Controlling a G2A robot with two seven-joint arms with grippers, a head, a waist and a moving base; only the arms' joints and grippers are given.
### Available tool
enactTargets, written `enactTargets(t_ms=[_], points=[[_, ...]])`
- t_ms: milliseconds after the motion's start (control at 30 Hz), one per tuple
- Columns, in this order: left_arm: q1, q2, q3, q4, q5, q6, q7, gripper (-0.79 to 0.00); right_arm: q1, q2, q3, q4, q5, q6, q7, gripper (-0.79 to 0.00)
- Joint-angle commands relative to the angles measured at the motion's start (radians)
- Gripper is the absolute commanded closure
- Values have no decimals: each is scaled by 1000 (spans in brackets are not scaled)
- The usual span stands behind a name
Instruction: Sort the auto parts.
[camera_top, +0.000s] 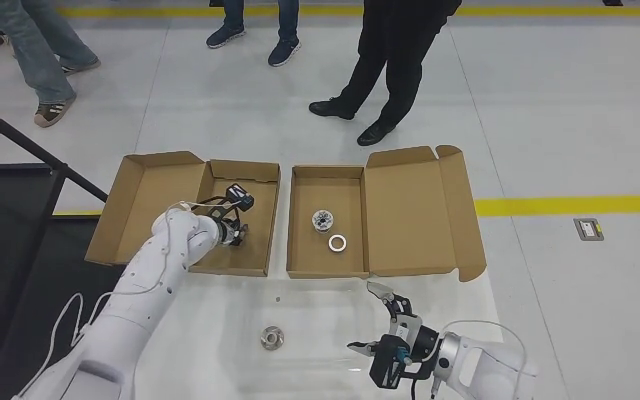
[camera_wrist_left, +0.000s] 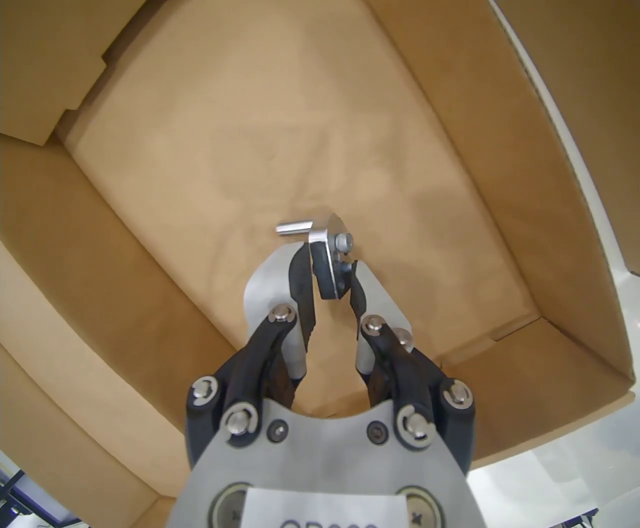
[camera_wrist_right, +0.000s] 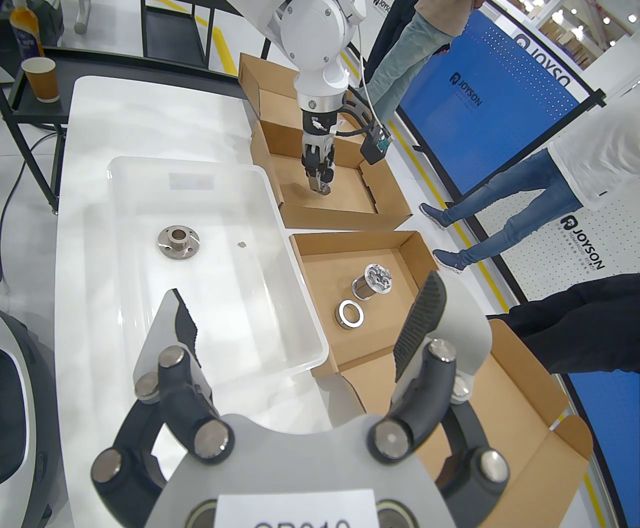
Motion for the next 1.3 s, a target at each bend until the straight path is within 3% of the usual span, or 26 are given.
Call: enactTargets(t_ms=[0,233,500,600,800,900,967,1067,1267], points=[[-4,-4,-2,13,0,-3,5,-345,0,0,0,0,0,0,0,-785],[-13,-5,-29,24,-7,-25,33,-372,0,0,0,0,0,0,0,-785],[20,35,-127,-81,-69,-166,25,-422,0,0,0,0,0,0,0,-785],[67,67,-189,-180,-104,-285,9,-576,0,0,0,0,0,0,0,-785],[213,135,-320,-436,-178,-475,-87,-579,0,0,0,0,0,0,0,-785],[284,162,-375,-556,-244,-532,-157,-606,0,0,0,0,0,0,0,-785],[340,184,-408,-651,-302,-548,-193,-585,0,0,0,0,0,0,0,-785],[398,222,-395,-751,-326,-562,-178,-600,0,0,0,0,0,0,0,-785],[450,323,-281,-927,-306,-563,-177,-785,0,0,0,0,0,0,0,-785]])
